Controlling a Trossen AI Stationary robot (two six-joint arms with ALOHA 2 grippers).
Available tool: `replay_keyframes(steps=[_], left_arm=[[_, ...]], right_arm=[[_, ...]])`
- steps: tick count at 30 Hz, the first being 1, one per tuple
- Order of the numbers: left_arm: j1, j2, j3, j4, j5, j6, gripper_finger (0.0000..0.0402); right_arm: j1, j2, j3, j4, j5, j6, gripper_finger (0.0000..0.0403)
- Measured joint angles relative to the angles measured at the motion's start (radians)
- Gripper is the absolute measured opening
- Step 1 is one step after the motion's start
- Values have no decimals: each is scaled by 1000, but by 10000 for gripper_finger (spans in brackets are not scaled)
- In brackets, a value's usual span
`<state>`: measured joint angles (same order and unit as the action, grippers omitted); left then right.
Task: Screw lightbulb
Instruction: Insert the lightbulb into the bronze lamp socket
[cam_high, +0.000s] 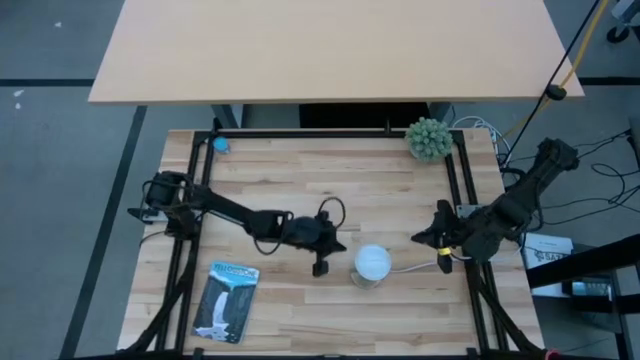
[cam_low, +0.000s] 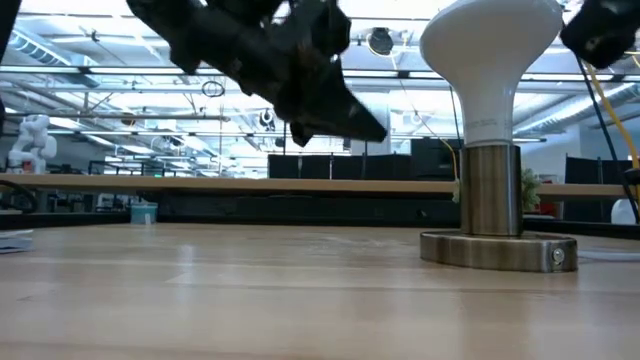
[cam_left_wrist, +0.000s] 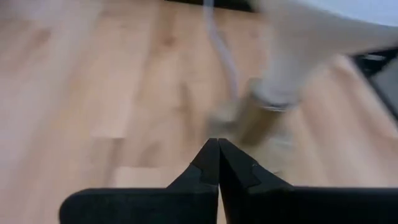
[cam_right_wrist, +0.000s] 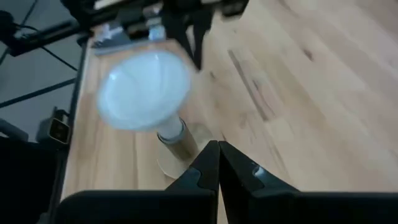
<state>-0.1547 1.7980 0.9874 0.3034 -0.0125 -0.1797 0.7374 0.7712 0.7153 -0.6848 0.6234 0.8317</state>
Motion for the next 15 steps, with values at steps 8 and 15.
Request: replay_keyframes(steps=[8,15], left_arm=[[-110,1,56,-8,-146,-31,0],[-160,34,58,51,-148,-122,0]], right_arm=[[-37,50,71,-84,2,-10,0],[-63,120,74,-113,-5,69,0]])
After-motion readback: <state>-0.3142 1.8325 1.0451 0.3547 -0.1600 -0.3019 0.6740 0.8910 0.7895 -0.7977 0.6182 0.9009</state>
